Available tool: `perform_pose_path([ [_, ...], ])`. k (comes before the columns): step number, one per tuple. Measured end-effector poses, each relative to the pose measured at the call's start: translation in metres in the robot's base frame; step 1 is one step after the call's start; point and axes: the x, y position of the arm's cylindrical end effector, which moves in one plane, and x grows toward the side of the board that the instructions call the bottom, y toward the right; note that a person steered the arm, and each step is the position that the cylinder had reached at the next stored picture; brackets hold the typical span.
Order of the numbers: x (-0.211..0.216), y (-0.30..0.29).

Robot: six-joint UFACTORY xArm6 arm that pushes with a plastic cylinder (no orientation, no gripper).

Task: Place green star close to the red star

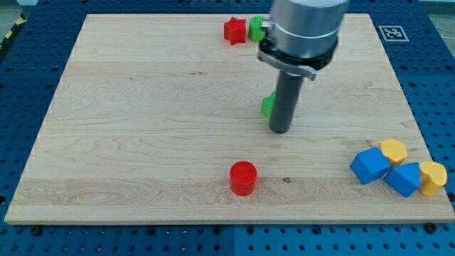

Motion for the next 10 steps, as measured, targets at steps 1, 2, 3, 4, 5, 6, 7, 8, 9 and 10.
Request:
perform_pose_path([
  [1,0.000,-0.009],
  [2,0.013,-0.009],
  [3,0.028,-0.013],
  [4,0.020,-0.041],
  [5,0.013,-0.015],
  [6,0.012,0.009],
  [7,-0.011,0.014],
  [8,-0.030,0.008],
  [9,-0.042,0.005],
  [10,-0.040,0.047],
])
